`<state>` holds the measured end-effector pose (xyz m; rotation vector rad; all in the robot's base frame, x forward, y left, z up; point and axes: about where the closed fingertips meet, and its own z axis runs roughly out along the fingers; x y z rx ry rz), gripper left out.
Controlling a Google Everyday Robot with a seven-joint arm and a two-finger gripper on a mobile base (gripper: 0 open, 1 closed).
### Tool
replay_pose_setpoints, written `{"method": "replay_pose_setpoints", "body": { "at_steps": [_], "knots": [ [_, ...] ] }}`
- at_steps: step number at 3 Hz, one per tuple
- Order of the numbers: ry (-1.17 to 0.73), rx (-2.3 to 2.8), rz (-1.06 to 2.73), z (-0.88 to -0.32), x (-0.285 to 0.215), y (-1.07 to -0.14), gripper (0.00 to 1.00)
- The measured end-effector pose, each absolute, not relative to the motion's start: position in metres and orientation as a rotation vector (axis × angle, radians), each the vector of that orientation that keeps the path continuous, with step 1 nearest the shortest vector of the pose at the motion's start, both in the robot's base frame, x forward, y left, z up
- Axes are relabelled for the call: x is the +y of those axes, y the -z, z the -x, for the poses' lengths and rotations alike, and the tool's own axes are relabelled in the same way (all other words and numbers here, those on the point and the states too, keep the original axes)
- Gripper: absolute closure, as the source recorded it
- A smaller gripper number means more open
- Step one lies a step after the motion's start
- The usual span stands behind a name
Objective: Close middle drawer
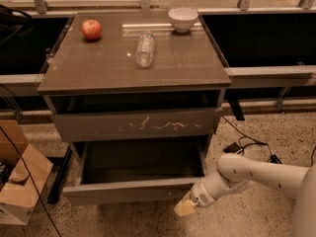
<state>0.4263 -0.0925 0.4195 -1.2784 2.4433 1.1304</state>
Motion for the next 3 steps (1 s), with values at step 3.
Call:
{"method": "replay_pose_setpoints", "body": {
  "at_steps": [3],
  "knots": [
    [-0.930,2.387,1.439,-0.481,-0.062,-0.418,1.00]
  ]
}}
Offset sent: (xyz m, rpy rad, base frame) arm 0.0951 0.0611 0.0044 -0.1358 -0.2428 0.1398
